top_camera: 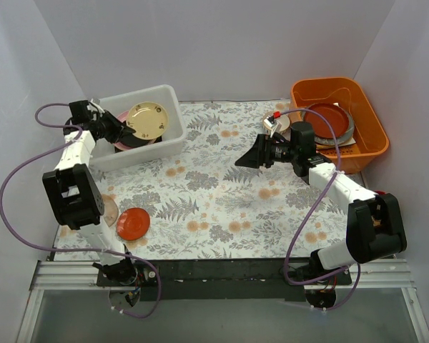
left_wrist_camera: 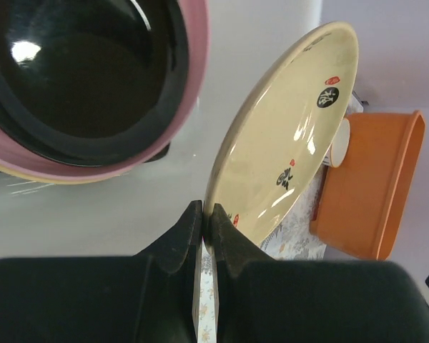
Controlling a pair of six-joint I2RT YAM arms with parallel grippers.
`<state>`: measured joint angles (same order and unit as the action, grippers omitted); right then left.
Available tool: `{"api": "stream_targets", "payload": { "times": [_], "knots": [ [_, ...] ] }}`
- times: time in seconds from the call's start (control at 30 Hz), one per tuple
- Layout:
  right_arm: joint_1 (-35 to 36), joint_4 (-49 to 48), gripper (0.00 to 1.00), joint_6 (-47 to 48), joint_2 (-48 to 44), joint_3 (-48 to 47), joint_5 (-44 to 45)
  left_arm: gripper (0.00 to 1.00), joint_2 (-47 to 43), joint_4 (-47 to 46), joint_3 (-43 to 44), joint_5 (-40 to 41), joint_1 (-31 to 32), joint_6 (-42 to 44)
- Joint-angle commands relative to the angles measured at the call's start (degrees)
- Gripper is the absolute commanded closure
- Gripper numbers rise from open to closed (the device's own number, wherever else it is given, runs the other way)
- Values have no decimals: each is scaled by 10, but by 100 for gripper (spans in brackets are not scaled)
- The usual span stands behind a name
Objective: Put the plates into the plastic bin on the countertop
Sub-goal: Place the plate in the plastic bin.
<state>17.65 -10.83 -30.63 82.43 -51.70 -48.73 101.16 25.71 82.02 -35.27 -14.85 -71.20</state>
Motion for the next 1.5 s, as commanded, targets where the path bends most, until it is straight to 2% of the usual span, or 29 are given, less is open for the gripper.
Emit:
{"api": "stream_targets", "payload": {
  "times": [0.0, 0.47, 0.67, 0.93, 1.1, 1.13, 1.3, 1.37, 1.47],
  "knots": [
    [3, -9, 11, 8, -15, 3, -17, 100, 23, -8, 18, 13, -16, -18],
    [3, 17, 11, 32, -7, 3, -26, 100, 119, -7, 67, 32, -39, -25],
    [3, 19, 11, 35, -7, 7, -25, 100, 121, -5, 51, 68, -47, -18],
    [9, 40, 11, 52, -3, 5, -25, 97, 134, -2, 57, 70, -66, -17],
    [12, 43, 11, 54, -3, 9, -21, 83, 141, 1, 63, 66, -67, -14],
    [12, 44, 11, 54, -3, 9, -20, 75, 142, 2, 65, 68, -67, -13],
    [13, 49, 11, 57, -3, 7, -18, 62, 147, 7, 75, 56, -69, -3],
    [13, 49, 11, 57, -3, 6, -18, 53, 143, 7, 76, 51, -69, -1],
    [15, 49, 11, 57, -3, 6, -18, 47, 138, 6, 83, 35, -69, 4]
  ]
}}
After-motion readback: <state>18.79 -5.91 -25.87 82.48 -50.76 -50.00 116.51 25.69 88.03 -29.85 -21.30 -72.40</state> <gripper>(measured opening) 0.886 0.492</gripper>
